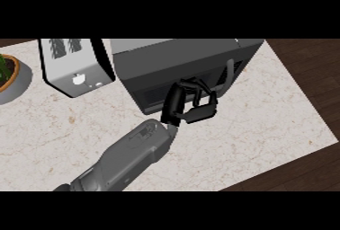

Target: Pick up the milk, place it into the microwave and close the microwave

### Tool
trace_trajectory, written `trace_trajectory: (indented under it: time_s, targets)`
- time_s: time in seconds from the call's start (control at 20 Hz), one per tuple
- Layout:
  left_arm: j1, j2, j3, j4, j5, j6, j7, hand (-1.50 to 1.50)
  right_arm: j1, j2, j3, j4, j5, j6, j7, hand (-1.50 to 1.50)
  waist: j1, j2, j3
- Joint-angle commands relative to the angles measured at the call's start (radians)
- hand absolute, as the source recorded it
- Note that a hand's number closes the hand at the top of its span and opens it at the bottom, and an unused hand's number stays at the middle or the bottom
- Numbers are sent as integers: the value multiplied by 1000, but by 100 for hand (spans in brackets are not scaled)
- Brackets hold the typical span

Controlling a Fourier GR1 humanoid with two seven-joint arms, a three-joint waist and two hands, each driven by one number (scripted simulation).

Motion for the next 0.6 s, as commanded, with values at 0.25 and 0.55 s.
trace_trajectory:
  time_s: [0.25,0.55]
  targets:
    - [-87,1,45,70,65,-14,-67,150,-47,-47,-32,31,-37,8,33,-150,-7,13,1]
    - [-98,1,43,89,99,-18,-100,150,-67,-88,-63,56,-58,23,44,-150,-10,13,3]
